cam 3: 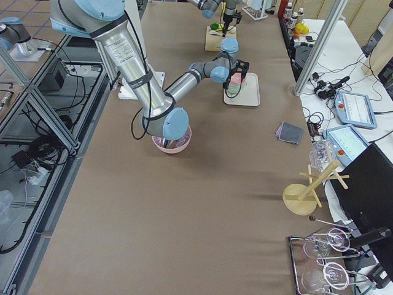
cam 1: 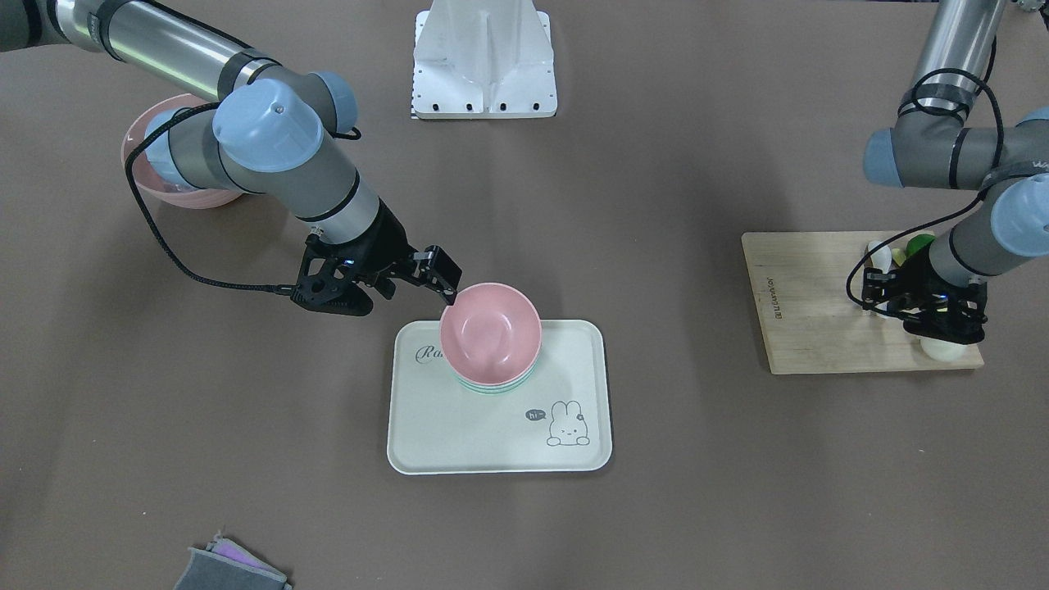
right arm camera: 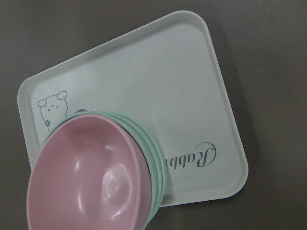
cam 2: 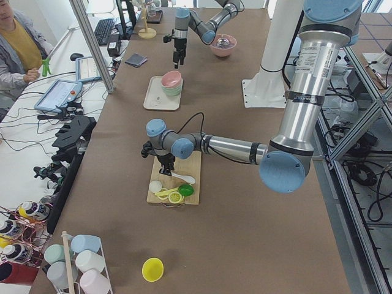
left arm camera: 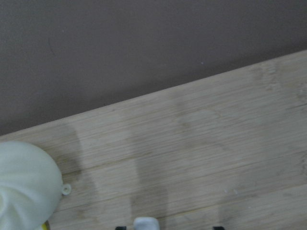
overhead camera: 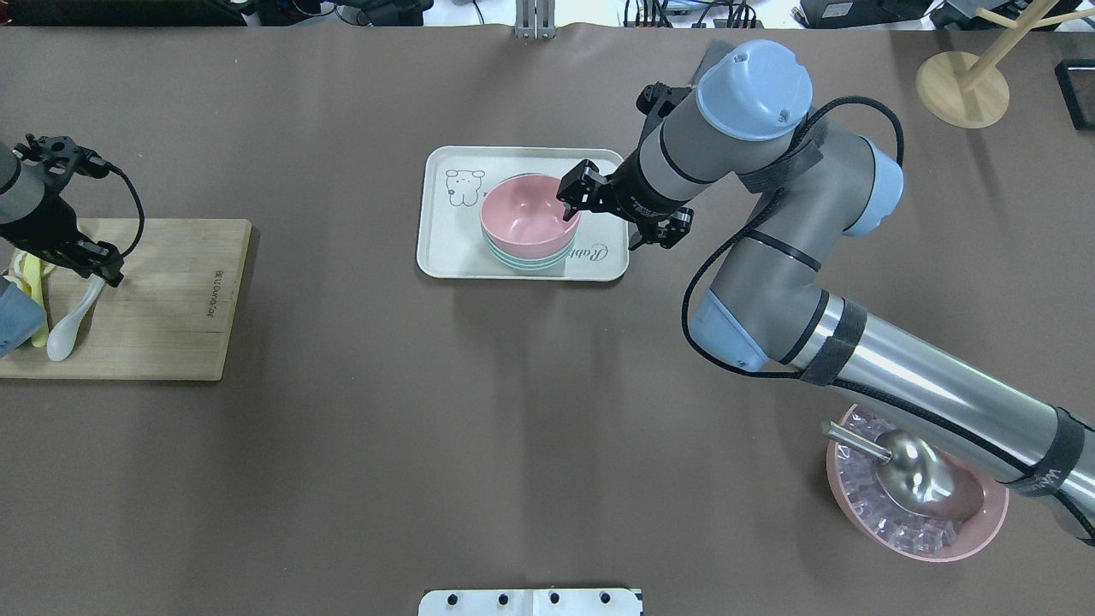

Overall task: Stack pink bowl on green and place spoon
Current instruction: 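Lower the pink bowl into the green bowl while the left gripper reaches for the spoon, then lift the white spoon with the left gripper while the right arm withdraws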

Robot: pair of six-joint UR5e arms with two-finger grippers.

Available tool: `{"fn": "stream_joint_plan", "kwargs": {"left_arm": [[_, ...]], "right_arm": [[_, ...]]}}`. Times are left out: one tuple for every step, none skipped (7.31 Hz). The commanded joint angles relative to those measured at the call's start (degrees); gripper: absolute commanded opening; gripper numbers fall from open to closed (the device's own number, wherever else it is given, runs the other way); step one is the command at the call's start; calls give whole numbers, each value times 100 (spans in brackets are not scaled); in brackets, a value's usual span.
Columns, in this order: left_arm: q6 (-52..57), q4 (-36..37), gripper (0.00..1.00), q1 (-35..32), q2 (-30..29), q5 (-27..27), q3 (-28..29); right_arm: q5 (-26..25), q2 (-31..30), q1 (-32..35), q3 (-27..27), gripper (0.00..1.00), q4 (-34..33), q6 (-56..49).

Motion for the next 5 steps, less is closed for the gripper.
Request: {"fn": "stream_joint_plan", "kwargs": {"left_arm": [[-3,3,29,-10,-5,0,10],[-30,3,29,-19,-14,0,10],[-47,3,27,-19,-31,0,18],[-56,12,16,-28,-31,0,18],[-74,12,0,-37,-31,0,27]], "right_arm": [[28,-16,14,-4,100,9,0],[36,-42,14,5,100,18,0],[89,-51,75,14,100,18,0],[298,-156,241,66,100,18,0],[561,-453,486,345,100,0,-148]]}}
